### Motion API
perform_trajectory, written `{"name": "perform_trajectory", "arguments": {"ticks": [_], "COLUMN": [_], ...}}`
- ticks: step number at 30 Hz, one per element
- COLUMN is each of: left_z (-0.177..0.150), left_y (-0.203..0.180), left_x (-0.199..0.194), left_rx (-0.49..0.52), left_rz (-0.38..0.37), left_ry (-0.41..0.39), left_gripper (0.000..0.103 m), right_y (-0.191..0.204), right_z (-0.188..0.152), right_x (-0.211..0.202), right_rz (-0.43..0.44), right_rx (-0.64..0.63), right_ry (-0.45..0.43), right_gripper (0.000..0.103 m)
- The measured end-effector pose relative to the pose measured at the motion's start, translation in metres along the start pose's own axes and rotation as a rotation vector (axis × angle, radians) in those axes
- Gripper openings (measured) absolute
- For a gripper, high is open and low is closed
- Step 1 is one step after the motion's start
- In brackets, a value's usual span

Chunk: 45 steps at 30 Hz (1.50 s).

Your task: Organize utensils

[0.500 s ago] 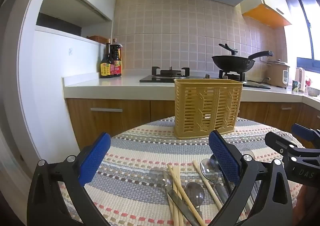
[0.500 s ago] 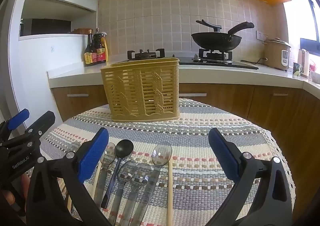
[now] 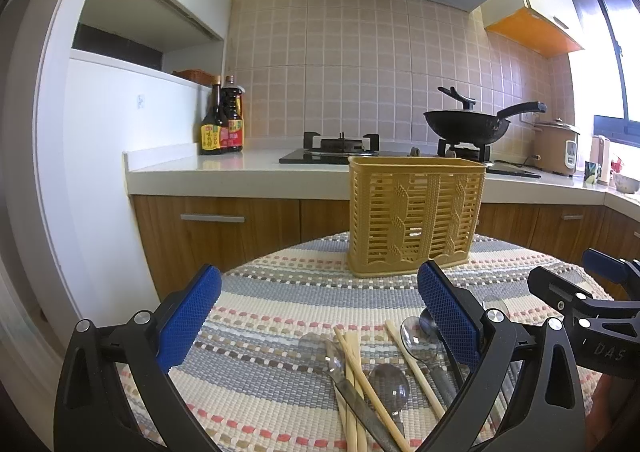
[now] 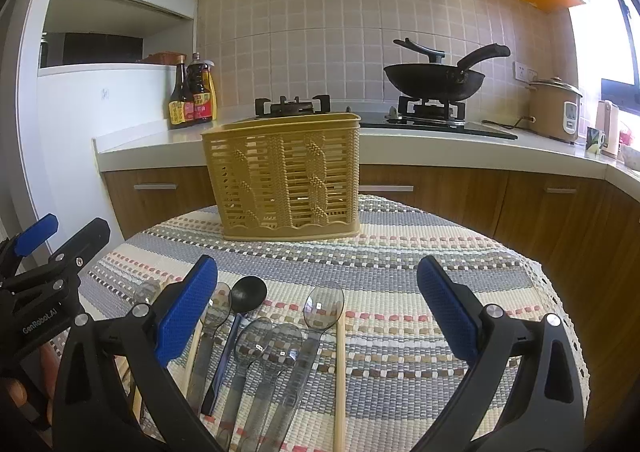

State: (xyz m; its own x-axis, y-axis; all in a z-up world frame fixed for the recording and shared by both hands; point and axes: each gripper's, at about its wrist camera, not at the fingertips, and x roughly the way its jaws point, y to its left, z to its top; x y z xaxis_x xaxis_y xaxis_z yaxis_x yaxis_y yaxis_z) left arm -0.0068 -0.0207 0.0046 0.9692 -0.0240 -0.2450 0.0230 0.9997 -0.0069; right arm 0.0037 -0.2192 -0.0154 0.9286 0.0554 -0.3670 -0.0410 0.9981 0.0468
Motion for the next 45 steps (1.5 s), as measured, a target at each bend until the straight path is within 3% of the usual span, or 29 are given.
{"name": "perform_trajectory", "arguments": {"ticks": [12, 14, 25, 38, 42, 45], "left_z": [0.0, 0.0, -0.001, -0.001, -0.001, -0.001], "left_y": [0.003, 0.003, 0.004, 0.004, 0.009, 0.029], "left_x": [0.002, 0.001, 0.002, 0.001, 0.003, 0.014], "left_rx": [-0.004, -0.004, -0.006, -0.006, -0.026, -0.107], "left_rz": [0.001, 0.002, 0.002, 0.003, -0.006, -0.074], "left_ry": [0.009, 0.008, 0.01, 0.009, 0.02, 0.117], "left_gripper": [0.095, 0.095, 0.095, 0.095, 0.095, 0.095], "right_y": [0.003, 0.004, 0.003, 0.005, 0.0, -0.013], "right_z": [-0.001, -0.001, -0.002, 0.0, 0.002, 0.003], "right_x": [0.001, -0.001, 0.001, -0.001, 0.008, 0.021], "right_rz": [0.009, 0.014, 0.004, -0.005, -0.048, -0.057], "right_rx": [-0.009, -0.003, -0.025, -0.052, -0.01, 0.056], "right_ry": [0.005, -0.049, 0.015, -0.031, 0.014, 0.103], "right_gripper": [0.095, 0.095, 0.095, 0.095, 0.095, 0.095]}}
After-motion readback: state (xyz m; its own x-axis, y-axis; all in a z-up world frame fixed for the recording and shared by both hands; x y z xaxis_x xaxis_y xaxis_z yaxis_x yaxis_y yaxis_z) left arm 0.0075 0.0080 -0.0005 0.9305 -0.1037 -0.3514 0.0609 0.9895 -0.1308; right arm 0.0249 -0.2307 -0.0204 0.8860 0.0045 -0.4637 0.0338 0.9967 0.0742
